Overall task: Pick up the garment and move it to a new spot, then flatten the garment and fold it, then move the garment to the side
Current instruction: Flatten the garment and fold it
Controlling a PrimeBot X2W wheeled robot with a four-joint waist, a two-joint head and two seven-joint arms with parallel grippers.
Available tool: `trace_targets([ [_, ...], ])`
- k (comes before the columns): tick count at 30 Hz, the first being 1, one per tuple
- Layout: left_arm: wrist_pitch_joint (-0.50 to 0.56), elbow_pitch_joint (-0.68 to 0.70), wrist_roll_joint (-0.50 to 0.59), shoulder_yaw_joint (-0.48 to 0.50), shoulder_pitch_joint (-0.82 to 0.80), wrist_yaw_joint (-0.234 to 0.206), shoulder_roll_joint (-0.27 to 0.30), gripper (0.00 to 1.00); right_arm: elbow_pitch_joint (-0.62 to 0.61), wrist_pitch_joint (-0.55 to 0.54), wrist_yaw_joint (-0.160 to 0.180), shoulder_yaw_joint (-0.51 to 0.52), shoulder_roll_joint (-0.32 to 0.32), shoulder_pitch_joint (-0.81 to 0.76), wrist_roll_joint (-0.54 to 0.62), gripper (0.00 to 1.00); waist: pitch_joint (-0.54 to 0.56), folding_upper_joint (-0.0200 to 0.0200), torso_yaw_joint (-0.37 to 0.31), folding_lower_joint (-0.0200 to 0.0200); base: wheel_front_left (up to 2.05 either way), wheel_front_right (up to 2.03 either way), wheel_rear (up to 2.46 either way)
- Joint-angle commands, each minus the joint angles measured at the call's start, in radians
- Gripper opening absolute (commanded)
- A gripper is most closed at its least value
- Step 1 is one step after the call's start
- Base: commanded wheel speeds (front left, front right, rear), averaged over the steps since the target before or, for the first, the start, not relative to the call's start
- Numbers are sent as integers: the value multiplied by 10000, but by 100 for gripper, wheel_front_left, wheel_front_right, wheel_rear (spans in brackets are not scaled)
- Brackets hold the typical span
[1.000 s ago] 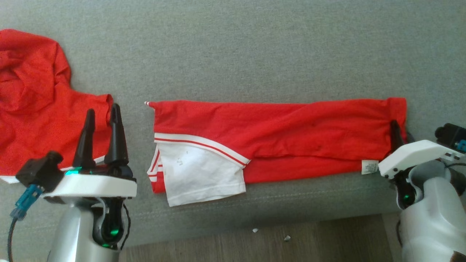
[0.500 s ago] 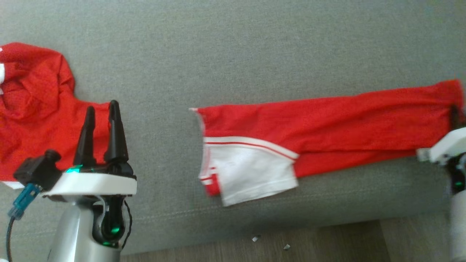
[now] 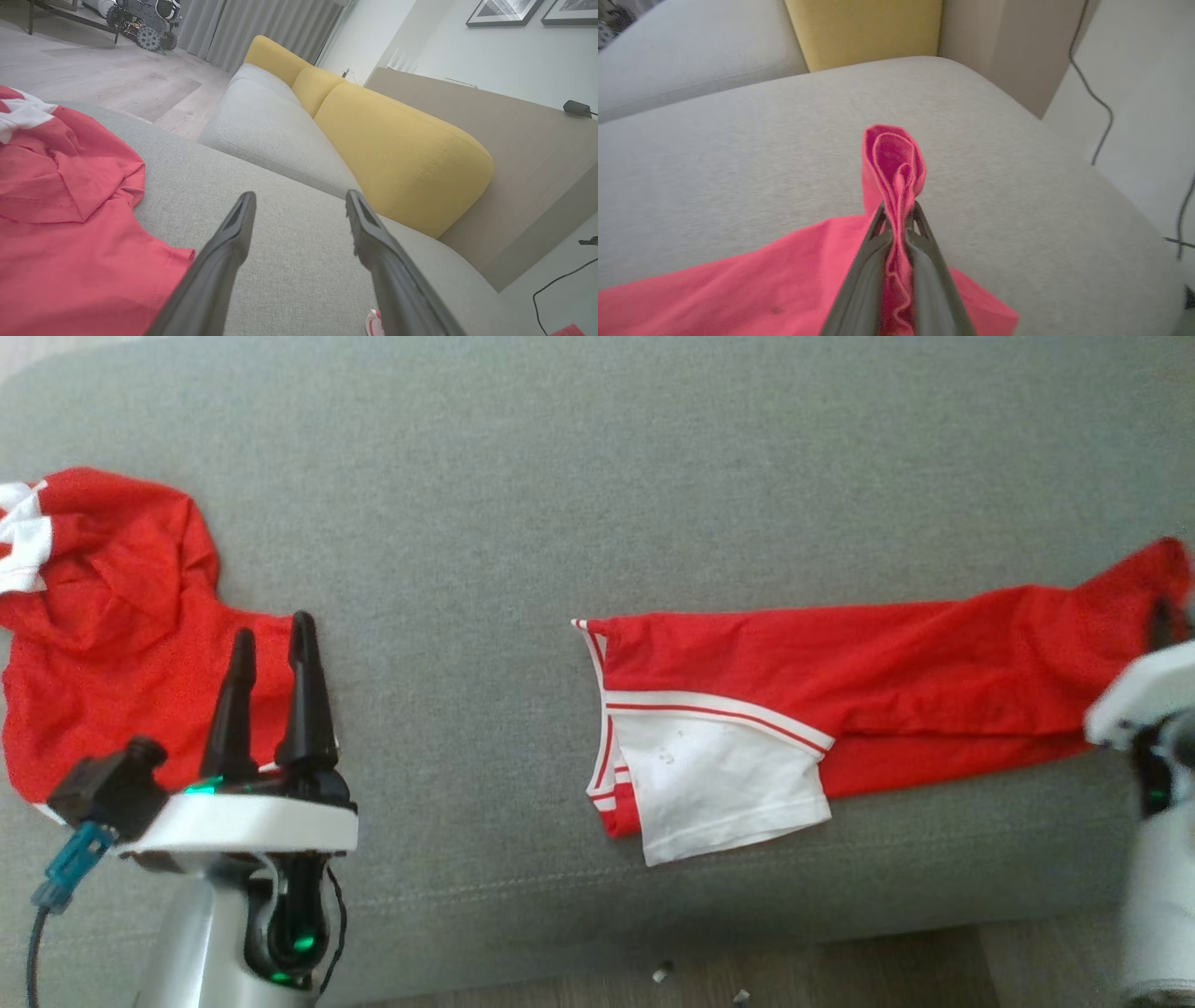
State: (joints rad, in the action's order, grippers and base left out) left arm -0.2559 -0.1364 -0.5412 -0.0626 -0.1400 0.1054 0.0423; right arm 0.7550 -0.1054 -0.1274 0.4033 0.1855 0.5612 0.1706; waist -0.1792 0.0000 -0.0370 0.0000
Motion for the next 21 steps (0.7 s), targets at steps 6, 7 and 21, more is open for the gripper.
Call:
trace_targets([
  [6,-59,234,-131,219,42,-77,80,100,-951,-474,-33,-1625,-789,44,-1201,0,472,0,-154,0,0,0,0],
  [7,-59,236,-155,214,71,-88,80,100,-1133,-603,-33,-1912,-902,-16,-1464,0,527,0,-183,0,0,0,0],
  [21,-59,188,-369,-167,147,-139,80,100,-4326,-2263,-33,-5942,-1350,-1305,-7333,0,623,0,-219,0,0,0,0],
])
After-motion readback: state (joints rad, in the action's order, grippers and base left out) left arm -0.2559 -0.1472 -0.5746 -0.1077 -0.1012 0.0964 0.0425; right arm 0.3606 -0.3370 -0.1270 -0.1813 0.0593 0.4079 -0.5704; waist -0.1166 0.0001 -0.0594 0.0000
